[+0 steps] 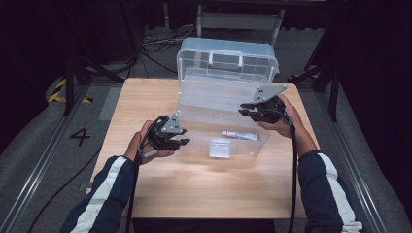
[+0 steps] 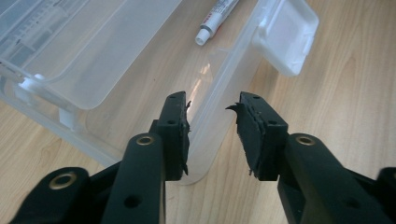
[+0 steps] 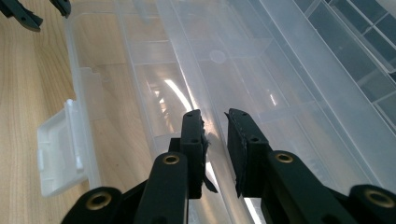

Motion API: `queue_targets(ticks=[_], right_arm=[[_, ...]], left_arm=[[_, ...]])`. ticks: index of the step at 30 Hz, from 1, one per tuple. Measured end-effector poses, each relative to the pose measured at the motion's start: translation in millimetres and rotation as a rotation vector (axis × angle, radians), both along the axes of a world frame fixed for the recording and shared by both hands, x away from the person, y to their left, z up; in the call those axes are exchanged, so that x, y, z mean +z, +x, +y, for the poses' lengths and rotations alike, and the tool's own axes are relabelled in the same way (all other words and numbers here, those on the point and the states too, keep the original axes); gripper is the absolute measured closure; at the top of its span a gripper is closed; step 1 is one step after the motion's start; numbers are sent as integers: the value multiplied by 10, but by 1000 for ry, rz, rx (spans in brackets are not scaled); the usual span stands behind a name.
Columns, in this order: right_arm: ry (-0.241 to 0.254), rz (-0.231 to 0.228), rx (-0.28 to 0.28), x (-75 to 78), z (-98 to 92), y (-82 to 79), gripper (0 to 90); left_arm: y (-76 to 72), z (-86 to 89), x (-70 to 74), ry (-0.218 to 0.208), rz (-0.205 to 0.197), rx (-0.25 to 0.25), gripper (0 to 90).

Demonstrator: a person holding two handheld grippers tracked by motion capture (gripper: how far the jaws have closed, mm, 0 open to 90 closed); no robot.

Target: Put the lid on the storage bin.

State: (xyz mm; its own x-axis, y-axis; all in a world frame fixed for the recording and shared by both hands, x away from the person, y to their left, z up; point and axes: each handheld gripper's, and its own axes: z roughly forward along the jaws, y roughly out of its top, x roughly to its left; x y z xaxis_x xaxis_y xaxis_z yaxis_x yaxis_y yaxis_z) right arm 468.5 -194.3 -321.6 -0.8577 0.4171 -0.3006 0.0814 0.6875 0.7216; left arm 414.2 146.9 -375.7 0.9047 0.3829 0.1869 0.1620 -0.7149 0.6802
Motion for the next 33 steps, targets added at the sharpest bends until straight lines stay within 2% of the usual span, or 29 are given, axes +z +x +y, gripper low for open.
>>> queue_targets(ticks=[3,6,13,19,23,25,27,30,33], right_arm=[[4,0,-4,-5,-2,-5,766],[11,-2,-6,-12,-2,-7,761],[13,-5,-9,-17,-2,-11,758],[15,-10,-14,-23,1,-19,755],[14,-1,-13,-26,-1,-27,755],[14,1,-12,-26,-4,-27,756],[13,0,-8,-29,-6,-31,756],[13,-2,-10,-35,-4,-40,756],[13,-3,-9,-39,-5,-47,756]], left_arm=[[-5,54,20,5,-19,33,682],[5,117,10,17,-14,53,704],[80,323,-3,-1,-22,118,727],[182,448,-34,-44,-44,156,802],[268,481,-50,-58,-36,182,833],[336,499,-19,-90,-29,200,833],[373,501,12,-124,-31,210,872],[434,487,67,-148,-27,215,896],[491,468,125,-158,-38,223,899]])
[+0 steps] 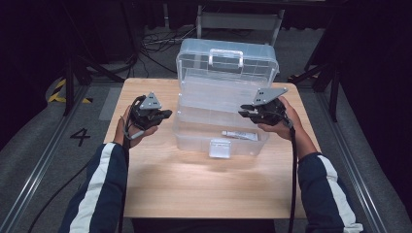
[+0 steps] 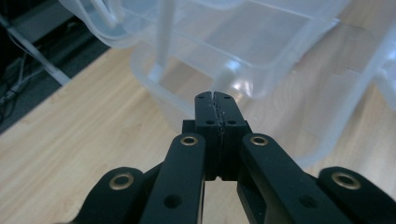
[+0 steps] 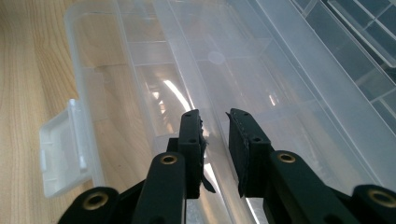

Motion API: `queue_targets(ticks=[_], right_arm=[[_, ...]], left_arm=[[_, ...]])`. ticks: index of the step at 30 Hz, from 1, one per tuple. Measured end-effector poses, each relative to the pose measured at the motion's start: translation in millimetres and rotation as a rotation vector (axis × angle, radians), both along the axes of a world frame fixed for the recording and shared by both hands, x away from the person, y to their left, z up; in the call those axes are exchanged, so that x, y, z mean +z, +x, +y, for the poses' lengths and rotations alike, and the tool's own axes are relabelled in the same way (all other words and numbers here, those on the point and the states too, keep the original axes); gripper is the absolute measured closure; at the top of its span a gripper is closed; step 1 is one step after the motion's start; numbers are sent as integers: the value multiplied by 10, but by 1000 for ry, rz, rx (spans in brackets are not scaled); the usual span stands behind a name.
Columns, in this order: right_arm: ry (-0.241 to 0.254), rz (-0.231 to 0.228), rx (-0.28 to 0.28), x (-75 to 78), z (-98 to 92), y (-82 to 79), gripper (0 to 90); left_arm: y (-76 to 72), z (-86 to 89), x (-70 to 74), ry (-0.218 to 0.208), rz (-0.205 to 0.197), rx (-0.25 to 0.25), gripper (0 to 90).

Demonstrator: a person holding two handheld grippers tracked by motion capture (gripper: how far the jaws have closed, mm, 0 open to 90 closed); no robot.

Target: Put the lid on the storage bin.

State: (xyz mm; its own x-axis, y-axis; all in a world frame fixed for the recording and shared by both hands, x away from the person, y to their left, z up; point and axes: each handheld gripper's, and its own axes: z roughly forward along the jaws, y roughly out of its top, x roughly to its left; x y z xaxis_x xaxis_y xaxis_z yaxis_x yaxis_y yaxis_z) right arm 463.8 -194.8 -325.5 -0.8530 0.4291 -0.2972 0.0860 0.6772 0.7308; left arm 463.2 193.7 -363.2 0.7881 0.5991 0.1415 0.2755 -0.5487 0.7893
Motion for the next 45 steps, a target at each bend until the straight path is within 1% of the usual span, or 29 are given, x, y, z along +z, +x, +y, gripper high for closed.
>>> queue_targets(ticks=[1,2,3,4,6,10,11,12,14,15,17,23,25,28,30,31,34,35,37,40,41,42,45], right_arm=[[0,0,0,0,0,0,756],[-1,0,1,-2,-1,-2,755],[-2,-5,1,-4,-3,-5,756],[-4,-5,1,-7,-2,-10,755],[-6,-6,2,-11,3,-20,755],[-10,-10,2,-20,7,-34,755],[-8,-7,5,-23,4,-35,755],[-9,-6,6,-24,6,-37,755],[-13,-6,7,-23,8,-40,755],[-16,-7,5,-25,12,-43,755],[-18,-8,6,-30,21,-52,755],[-25,-11,10,-42,20,-74,755],[-24,-13,10,-50,22,-80,755],[-31,-15,14,-56,25,-90,755],[-31,-12,13,-60,30,-96,755],[-35,-14,14,-61,35,-100,755],[-42,-17,13,-66,50,-111,754],[-46,-24,14,-71,54,-118,754],[-49,-18,13,-75,50,-130,754],[-57,-21,19,-84,48,-143,753],[-55,-13,17,-91,55,-153,753],[-55,-15,19,-96,58,-155,753],[-66,-4,30,-106,56,-167,753]], left_arm=[[0,0,0,0,0,0,900],[23,-7,26,1,-11,10,900],[41,-11,51,-9,-16,18,900],[55,-12,72,-14,-20,16,900],[80,-25,98,-19,-25,25,900],[132,-27,128,-29,-27,33,900],[148,-21,137,-57,-38,42,900],[148,-21,137,-57,-38,42,900],[179,-20,155,-79,-39,48,900],[194,-24,176,-97,-44,53,900],[208,-38,206,-120,-44,51,900],[248,-124,311,-134,-67,48,900],[269,-136,331,-149,-65,45,900],[293,-156,343,-151,-63,48,900],[305,-171,354,-170,-58,50,900],[313,-179,367,-169,-64,50,900],[317,-201,420,-186,-82,49,900],[314,-202,429,-195,-79,50,900],[319,-199,449,-194,-81,53,900],[321,-195,484,-238,-76,49,900],[320,-208,491,-230,-79,49,900],[314,-219,495,-223,-82,50,900],[312,-222,510,-221,-87,48,900]])
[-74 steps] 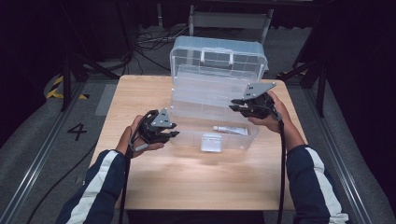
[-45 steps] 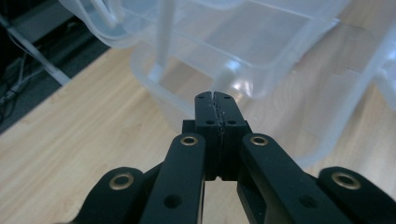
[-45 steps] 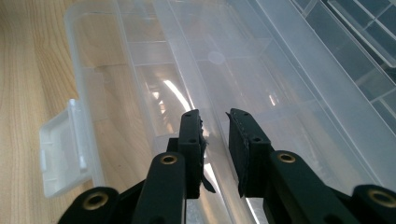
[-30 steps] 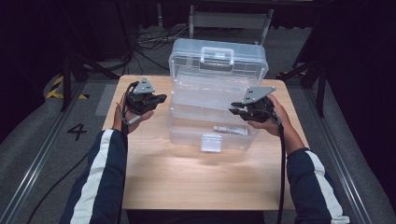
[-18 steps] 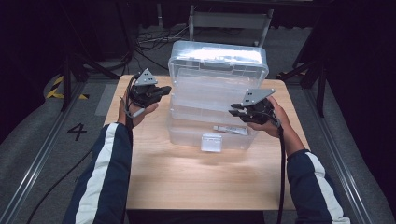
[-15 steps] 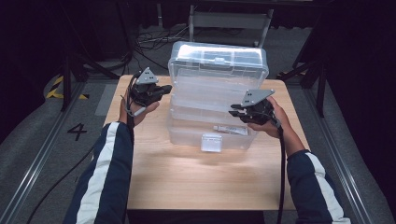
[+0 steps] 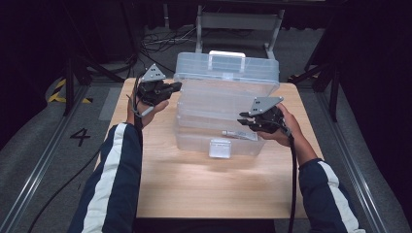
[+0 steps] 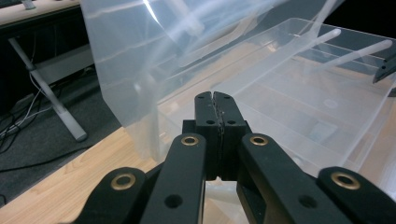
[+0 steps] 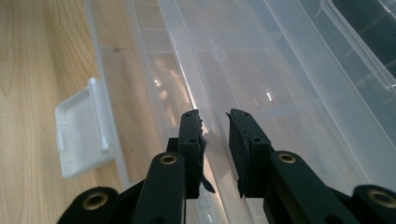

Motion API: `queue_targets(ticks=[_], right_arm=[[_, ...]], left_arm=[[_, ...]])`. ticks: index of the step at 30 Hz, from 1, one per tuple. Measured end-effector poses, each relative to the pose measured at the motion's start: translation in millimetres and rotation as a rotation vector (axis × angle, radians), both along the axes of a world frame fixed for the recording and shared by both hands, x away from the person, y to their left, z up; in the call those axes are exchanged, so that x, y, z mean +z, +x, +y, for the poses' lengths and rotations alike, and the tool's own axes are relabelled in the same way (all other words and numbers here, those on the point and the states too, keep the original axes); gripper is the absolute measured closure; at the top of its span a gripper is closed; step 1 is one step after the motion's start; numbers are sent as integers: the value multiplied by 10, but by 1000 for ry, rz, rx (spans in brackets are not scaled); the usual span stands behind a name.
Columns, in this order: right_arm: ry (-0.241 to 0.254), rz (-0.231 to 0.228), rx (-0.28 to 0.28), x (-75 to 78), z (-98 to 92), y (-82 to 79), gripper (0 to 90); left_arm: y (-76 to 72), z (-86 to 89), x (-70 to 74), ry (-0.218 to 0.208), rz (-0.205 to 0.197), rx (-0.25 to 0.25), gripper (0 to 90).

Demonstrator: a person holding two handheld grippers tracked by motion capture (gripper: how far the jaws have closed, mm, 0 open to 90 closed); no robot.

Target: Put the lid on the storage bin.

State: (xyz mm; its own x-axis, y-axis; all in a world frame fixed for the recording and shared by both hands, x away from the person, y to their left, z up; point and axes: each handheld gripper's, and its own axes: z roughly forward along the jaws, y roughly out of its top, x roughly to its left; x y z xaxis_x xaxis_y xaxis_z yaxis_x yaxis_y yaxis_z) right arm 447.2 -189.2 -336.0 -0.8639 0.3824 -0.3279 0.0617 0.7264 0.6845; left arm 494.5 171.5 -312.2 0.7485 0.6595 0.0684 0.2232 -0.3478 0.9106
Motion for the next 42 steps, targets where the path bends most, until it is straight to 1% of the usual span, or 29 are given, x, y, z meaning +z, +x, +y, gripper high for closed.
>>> queue_targets(ticks=[2,4,5,6,7,10,12,13,16,17,18,20,22,25,28,29,33,35,41,42], right_arm=[[-3,1,3,-4,0,-3,753],[-13,-2,6,-11,4,-17,755],[-18,-6,5,-17,7,-24,756],[-20,-6,4,-24,9,-31,758],[-21,-9,4,-29,6,-35,757],[-16,-4,-4,-45,-3,-54,757],[-20,-10,-13,-53,-7,-78,756],[-28,-18,-16,-51,-10,-89,756],[-32,-21,-22,-47,-29,-114,760],[-31,-22,-31,-46,-56,-130,761],[-24,-16,-42,-52,-82,-150,763],[-16,-16,-52,-59,-141,-175,768],[-4,-17,-58,-59,-206,-203,778],[16,-21,-73,-47,-312,-245,795],[23,-21,-82,-37,-367,-269,801],[26,-18,-87,-32,-412,-287,808],[33,-11,-103,-32,-477,-301,807],[37,-4,-110,-41,-517,-311,804],[54,-9,-133,-50,-592,-350,799],[58,-9,-137,-50,-600,-355,802]], left_arm=[[-2,13,6,-2,1,1,900],[-12,19,-12,-2,12,-6,900],[-15,31,-21,0,7,-3,900],[-24,41,-31,-14,12,-8,900],[-29,51,-38,-17,15,-8,900],[-35,72,-46,-12,15,-13,900],[-48,67,-55,-8,19,-15,900],[-49,67,-58,-1,14,-17,900],[-63,64,-79,-5,17,-20,900],[-65,64,-86,-3,12,-24,900],[-70,61,-93,-4,14,-27,900],[-78,55,-104,5,12,-30,900],[-90,47,-114,14,0,-23,900],[-107,39,-132,18,-2,-26,900],[-115,38,-144,19,-1,-28,900],[-126,35,-158,20,1,-30,900],[-155,28,-176,20,-2,-32,900],[-162,35,-184,27,-6,-39,900],[-193,42,-209,39,1,-49,900],[-201,40,-215,43,-2,-48,900]])
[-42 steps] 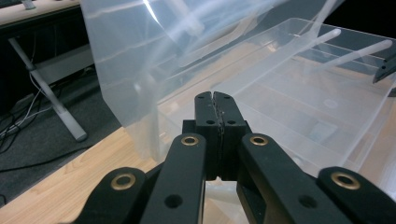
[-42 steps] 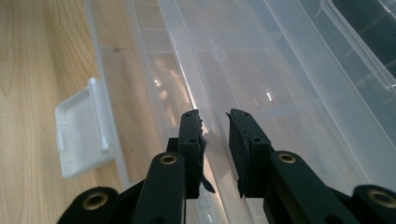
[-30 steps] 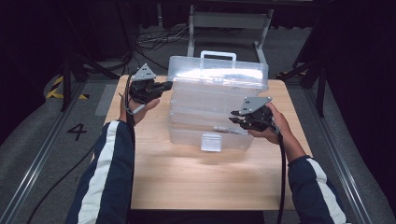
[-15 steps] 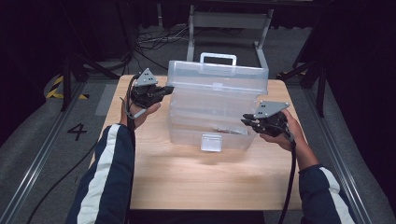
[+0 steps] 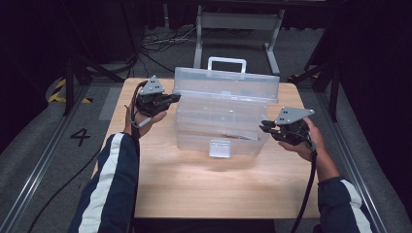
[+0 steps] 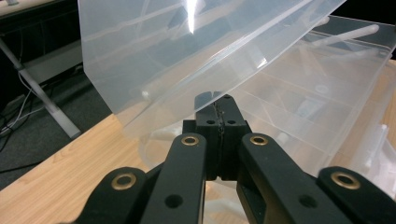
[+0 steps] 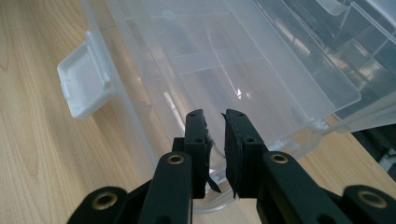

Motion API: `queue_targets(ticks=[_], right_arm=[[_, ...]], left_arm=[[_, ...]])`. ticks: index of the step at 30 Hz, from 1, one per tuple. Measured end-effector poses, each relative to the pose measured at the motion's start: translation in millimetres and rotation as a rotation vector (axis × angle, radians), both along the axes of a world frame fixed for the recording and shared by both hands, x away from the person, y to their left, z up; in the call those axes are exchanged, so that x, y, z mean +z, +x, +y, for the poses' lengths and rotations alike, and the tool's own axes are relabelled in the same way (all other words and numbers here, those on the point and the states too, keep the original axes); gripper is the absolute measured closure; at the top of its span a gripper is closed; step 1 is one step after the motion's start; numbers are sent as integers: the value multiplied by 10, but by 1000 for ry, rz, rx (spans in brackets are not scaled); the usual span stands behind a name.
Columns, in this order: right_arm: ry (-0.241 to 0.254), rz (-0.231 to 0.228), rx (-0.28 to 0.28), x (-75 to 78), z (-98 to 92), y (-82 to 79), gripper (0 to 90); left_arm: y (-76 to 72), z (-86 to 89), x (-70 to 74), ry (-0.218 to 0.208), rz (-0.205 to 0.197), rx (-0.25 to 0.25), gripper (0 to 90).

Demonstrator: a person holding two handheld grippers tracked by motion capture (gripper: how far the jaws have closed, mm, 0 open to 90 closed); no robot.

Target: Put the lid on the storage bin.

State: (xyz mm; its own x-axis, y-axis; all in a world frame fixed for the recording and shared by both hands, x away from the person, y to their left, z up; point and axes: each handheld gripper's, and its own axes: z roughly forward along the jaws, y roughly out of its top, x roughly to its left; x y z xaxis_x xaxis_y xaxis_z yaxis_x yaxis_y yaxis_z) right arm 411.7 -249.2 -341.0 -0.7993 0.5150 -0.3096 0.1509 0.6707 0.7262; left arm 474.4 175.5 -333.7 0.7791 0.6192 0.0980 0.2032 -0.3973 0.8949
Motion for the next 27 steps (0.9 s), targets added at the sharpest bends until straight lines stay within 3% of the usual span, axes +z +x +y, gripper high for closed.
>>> queue_targets(ticks=[7,22,27], right_arm=[[32,10,-10,-20,-74,-38,809],[28,30,-38,-121,-159,-75,797],[51,45,-43,-130,-193,-92,780]], left_arm=[[-45,3,-39,28,2,-12,900],[-129,-1,-117,64,9,-26,900],[-168,-4,-162,78,14,-36,900]])
